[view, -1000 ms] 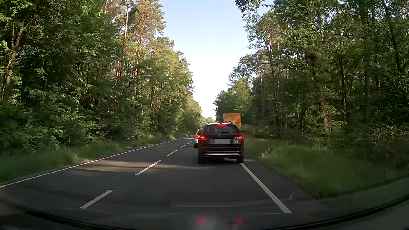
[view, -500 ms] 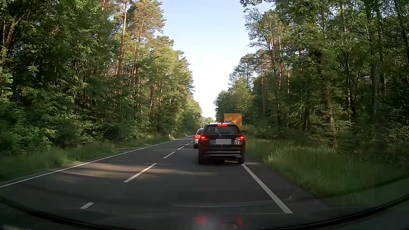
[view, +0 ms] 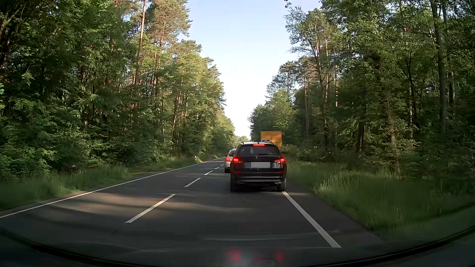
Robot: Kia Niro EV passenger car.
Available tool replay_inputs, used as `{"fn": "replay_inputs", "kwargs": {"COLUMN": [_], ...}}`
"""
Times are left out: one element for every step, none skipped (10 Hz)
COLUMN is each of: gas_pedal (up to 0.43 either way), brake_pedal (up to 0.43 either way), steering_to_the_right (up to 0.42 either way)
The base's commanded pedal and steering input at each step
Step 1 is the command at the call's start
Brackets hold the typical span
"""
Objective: Follow the waypoints while adhering to traffic rules and regulations
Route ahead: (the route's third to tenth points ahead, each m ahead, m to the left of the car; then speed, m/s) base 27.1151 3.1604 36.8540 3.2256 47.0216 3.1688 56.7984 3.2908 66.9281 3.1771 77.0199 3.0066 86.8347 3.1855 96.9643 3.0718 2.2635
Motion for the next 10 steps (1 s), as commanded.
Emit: {"fn": "replay_inputs", "kwargs": {"gas_pedal": [0.0, 0.0, 0.0, 0.0, 0.0, 0.0, 0.0, 0.0, 0.0, 0.0], "brake_pedal": [0.0, 0.0, 0.0, 0.0, 0.0, 0.0, 0.0, 0.0, 0.0, 0.0], "steering_to_the_right": [-0.005, -0.005, -0.005, -0.005, -0.005, -0.005, -0.005, -0.005, -0.005, -0.005]}}
